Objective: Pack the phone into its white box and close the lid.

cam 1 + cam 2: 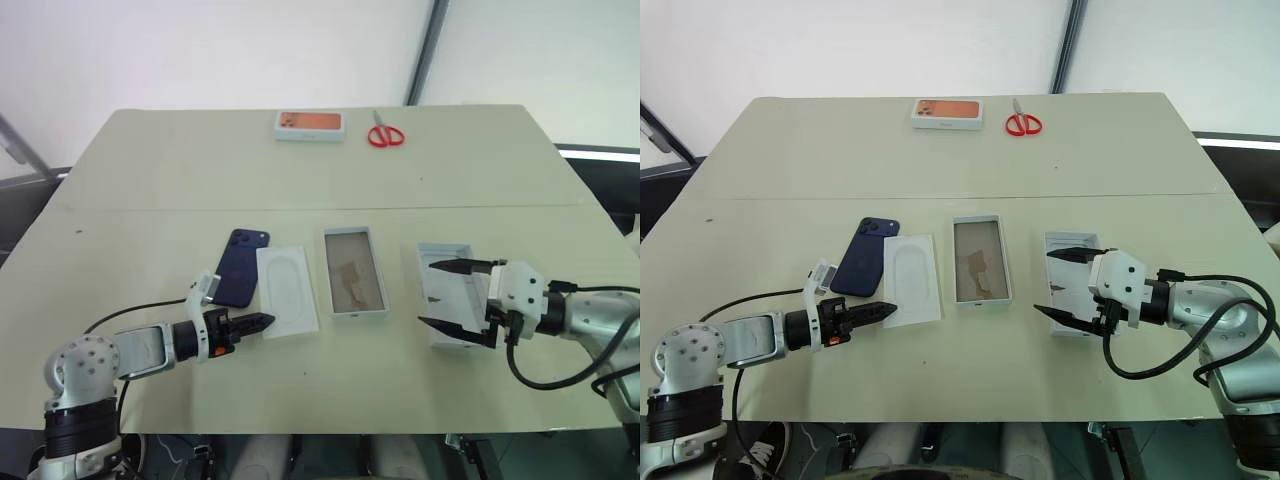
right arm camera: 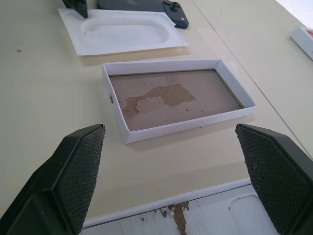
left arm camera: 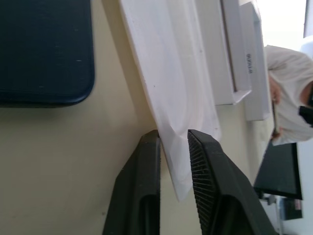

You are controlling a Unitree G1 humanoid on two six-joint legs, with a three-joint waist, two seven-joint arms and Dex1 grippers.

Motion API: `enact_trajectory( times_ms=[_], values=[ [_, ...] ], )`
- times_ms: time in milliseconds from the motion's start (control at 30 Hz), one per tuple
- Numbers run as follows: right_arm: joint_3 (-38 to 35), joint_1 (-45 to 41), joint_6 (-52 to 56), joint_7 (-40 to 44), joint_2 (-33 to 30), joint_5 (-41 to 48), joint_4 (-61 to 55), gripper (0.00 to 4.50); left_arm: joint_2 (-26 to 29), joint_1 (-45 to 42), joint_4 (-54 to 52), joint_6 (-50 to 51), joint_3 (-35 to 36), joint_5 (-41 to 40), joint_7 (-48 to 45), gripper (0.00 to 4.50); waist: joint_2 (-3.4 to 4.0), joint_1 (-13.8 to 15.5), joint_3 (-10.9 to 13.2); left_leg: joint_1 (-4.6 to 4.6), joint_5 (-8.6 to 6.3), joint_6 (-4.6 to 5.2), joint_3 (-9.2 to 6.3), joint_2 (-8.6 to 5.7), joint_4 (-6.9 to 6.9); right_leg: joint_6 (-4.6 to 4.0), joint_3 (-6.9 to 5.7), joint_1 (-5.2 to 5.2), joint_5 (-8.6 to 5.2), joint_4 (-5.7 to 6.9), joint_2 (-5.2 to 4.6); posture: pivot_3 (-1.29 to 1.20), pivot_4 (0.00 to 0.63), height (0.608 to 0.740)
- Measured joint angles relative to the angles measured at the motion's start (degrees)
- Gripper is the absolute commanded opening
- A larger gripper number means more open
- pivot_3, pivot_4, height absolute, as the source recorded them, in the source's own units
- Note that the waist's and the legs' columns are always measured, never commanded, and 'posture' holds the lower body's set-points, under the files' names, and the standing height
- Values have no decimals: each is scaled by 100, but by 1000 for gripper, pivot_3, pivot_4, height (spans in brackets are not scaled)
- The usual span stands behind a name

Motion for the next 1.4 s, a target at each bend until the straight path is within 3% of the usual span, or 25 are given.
enact_trajectory(
  times_ms=[200,300,333,700,967,1233,1333,1400],
  values=[
    [15,-35,0,-29,31,-36,0,4500,18,48,-40,-118,-97,76,-92,922,0,4,0,0,0,0,0,0,1,-12,1,1,-6,0,-1,0,150,740],
    [34,-56,-1,-52,45,-48,0,4500,16,53,-25,-124,-114,105,-96,86,0,5,0,0,0,0,0,-1,1,-12,1,1,-7,0,-1,0,150,740],
    [34,-55,0,-55,45,-52,0,4500,13,57,-25,-131,-103,76,-138,37,0,6,0,0,0,0,0,-1,1,-12,0,1,-7,0,-1,0,150,740],
    [318,-116,57,-174,177,-149,-64,4500,12,-3,103,-238,-68,-18,-269,37,0,3,0,2,0,0,-2,1,1,-13,1,3,-7,0,-1,0,150,740],
    [1379,-797,703,-484,704,-374,-294,4500,78,-656,621,-213,580,-598,240,37,-2,-6,1,-8,1,-1,-3,-1,-1,6,-1,-36,3,3,2,0,150,740],
    [2450,-1378,427,-124,815,-1127,394,4500,36,-770,788,-202,625,-1310,736,37,-7,-9,2,-13,4,-6,-2,-3,2,9,0,-45,5,11,6,0,150,740],
    [2735,-1719,510,-146,1124,-1407,1091,3570,-75,-659,703,-241,514,-1854,1014,0,-9,-34,2,-13,6,-9,-1,-1,1,9,4,-47,6,20,4,0,150,740],
    [2759,-1865,572,-160,1273,-1433,1252,2584,-66,-528,680,-317,455,-2157,1229,0,-9,-48,2,-18,8,-12,-1,-1,-4,10,7,-48,6,31,4,0,150,740]
  ],
)
